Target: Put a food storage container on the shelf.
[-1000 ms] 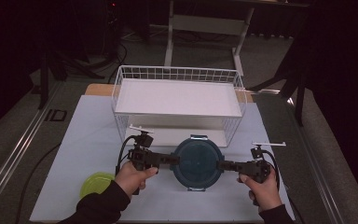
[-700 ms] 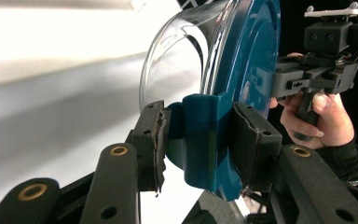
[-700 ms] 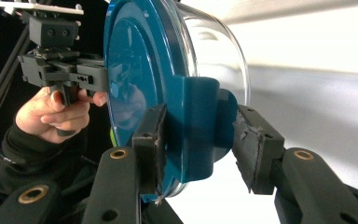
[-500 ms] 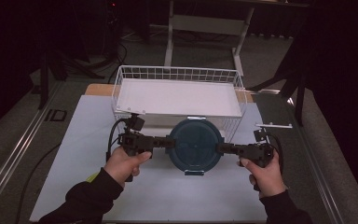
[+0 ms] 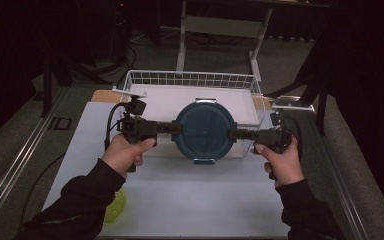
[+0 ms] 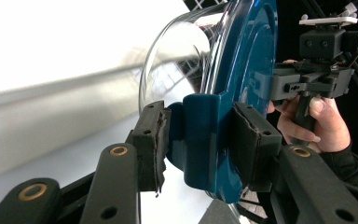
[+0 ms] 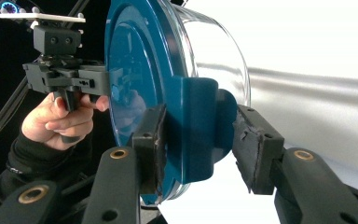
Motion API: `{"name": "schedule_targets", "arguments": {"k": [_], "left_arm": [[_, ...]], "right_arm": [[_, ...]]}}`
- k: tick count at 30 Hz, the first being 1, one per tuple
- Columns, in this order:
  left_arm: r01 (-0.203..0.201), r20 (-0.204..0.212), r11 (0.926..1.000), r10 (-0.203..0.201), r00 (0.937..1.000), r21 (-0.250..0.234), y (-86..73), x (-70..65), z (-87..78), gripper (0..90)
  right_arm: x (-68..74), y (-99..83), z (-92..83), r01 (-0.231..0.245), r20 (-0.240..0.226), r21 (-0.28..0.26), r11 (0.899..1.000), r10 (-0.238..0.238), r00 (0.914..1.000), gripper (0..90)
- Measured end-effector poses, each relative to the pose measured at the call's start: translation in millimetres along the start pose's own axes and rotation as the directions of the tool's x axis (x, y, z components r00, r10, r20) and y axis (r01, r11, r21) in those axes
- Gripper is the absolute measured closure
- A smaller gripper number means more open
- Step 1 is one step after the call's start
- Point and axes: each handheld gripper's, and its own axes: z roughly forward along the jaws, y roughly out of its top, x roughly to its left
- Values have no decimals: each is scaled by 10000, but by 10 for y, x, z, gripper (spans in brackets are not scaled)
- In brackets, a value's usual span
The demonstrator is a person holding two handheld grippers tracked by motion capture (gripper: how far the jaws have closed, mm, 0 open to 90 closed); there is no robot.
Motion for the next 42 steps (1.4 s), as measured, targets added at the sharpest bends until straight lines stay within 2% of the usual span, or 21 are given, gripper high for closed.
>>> {"name": "schedule_targets", "arguments": {"k": [9,17,26,31,36,41,42], "left_arm": [[219,-85,9996,-220,9997,-161,275,132,-28,572],[481,-85,9985,-483,9988,-248,425,271,28,571],[647,-137,9973,-652,9978,-333,548,356,68,570],[931,-11,9951,-931,9957,-331,567,453,84,569],[1013,6,9940,-1014,9948,-414,611,468,89,569],[1225,145,9913,-1220,9924,-490,628,513,119,566],[1375,201,9892,-1367,9904,-502,627,526,125,565]], "right_arm": [[-15,320,121,-146,101,-22,9999,147,9998,559],[-98,490,212,-491,269,-38,9988,492,9984,558],[-153,627,263,-667,460,-129,9977,672,9967,557],[-168,668,320,-717,633,-141,9973,724,9954,556],[-184,706,336,-812,624,-216,9965,824,9946,556],[-239,741,350,-1269,544,-156,9918,1276,9903,551],[-256,747,353,-1372,508,-144,9904,1378,9892,550]]}}
